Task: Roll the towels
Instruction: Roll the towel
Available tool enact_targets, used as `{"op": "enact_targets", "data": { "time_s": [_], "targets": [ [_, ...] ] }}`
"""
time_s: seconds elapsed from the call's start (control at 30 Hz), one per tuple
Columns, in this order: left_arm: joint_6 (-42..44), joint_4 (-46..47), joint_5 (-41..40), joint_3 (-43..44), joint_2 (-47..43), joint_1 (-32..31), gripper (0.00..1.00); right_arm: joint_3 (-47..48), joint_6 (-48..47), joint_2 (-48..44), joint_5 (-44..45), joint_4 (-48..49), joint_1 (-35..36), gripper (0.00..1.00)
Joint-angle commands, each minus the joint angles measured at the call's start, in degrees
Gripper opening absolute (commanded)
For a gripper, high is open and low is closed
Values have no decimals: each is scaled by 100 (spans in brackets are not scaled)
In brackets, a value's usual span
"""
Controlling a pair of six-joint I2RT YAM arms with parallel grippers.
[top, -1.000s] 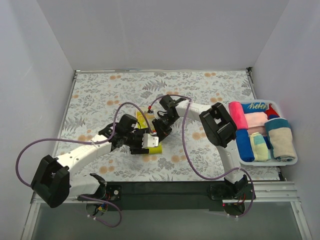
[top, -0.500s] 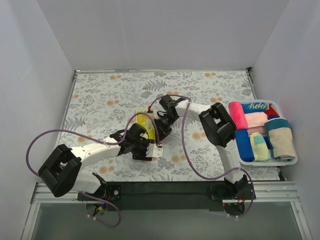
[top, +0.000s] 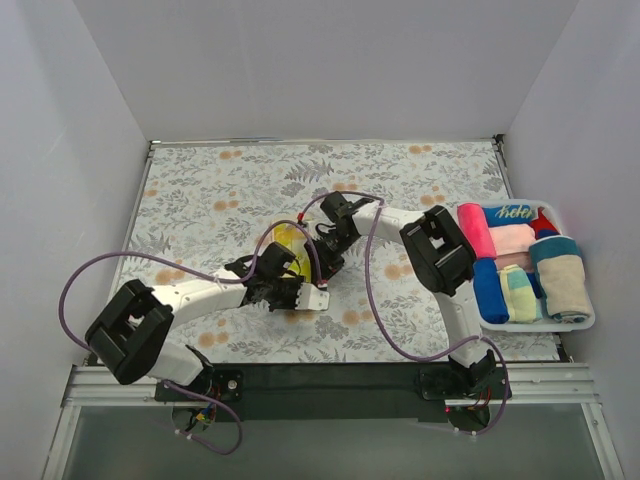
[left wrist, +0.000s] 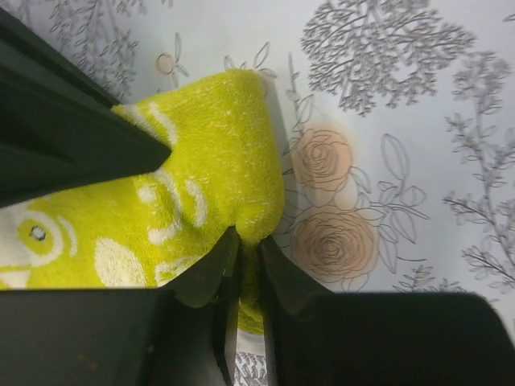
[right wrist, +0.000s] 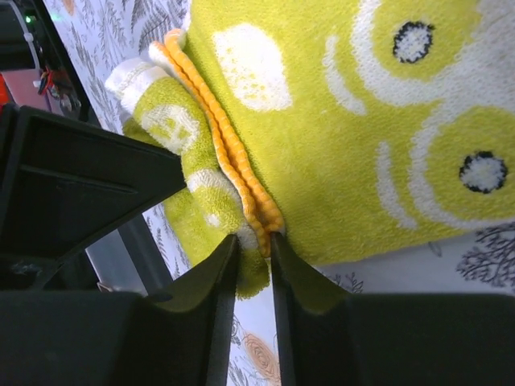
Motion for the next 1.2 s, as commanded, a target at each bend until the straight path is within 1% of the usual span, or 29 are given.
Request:
{"op": "enact_targets", "data": {
  "time_s": [0.0,0.03,0.07,0.1,0.17,0.2,0.27,0.3,0.37,0.4,0.47,0.53,0.57,0.6,0.67,0.7,0.73,0.77,0.8,0.83,0.87,0.9,0.93,0.97,1.03,1.07,1.17],
  "targets": [
    [-24,-1340,1098,171,296,59,4,-356,-281,-199,755,-64,-2,27],
    [37,-1786,1327,363,331,68,0,-426,-308,-313,868,-55,-89,34],
    [46,-1973,1695,435,436,86,0,-479,-317,-558,939,-38,-142,45],
    [55,-2132,1829,505,489,121,0,-523,-378,-700,1096,-12,-204,50],
    [116,-2510,2136,707,603,235,0,-690,-439,-981,1238,76,-423,57],
    [169,-2625,2199,769,726,288,0,-778,-457,-1304,1291,146,-494,60],
    [283,-2905,2304,979,902,480,0,-1084,-545,-1658,1440,409,-757,66],
    [318,-3003,2435,1050,1007,551,0,-1199,-597,-1990,1502,480,-828,71],
    [458,-3319,2594,1226,1394,814,0,-1384,-790,-2456,1669,699,-1012,75],
    [485,-3424,2734,1436,1551,920,0,-1620,-852,-2624,1695,805,-1065,75],
    [425,-3662,2858,1656,2043,1209,0,-1824,-1018,-3194,1827,1103,-1145,77],
    [380,-3968,3051,2078,2430,1360,0,-2096,-1186,-3582,1854,1280,-1136,77],
    [363,-4057,3113,2227,2850,1473,0,-2193,-1256,-3950,1854,1437,-1101,77],
    [293,-4137,3200,2464,3028,1536,0,-2359,-1501,-4110,1854,1474,-1040,76],
    [170,-4260,3280,2711,3589,1658,0,-2483,-1722,-4443,1950,1465,-715,76],
    [91,-4295,3289,2816,3775,1677,0,-2536,-2027,-4515,1924,1404,-566,77],
    [64,-4357,3280,3026,3925,1703,0,-2589,-2187,-4568,1898,1325,-234,78],
    [20,-4357,3246,3107,4196,1747,0,-2589,-2389,-4595,1872,1151,-39,76],
    [-32,-4357,3245,3195,4294,1773,0,-2581,-2539,-4560,1880,1079,171,74],
    [-94,-4401,3228,3317,4391,1800,0,-2459,-2706,-4490,2054,1026,600,71],
    [-112,-4401,3202,3379,4479,1843,0,-2353,-2751,-4228,2099,886,778,65],
    [-138,-4410,3166,3415,4584,1861,0,-2239,-2760,-4069,2091,807,919,63],
    [-156,-4419,3140,3493,4646,1887,0,-1977,-2673,-3728,2091,693,1147,57],
    [-165,-4427,3140,3512,4682,1905,0,-1896,-2594,-3577,2091,683,1236,55],
    [-173,-4471,3096,3547,4795,1940,0,-1781,-2470,-3322,2056,735,1429,51],
    [-165,-4489,3096,3564,4831,1984,0,-1824,-2366,-3138,2082,944,1491,49],
    [-191,-4436,3034,3530,4866,2063,0,-1965,-2242,-2917,2258,1419,1711,49]
  ]
}}
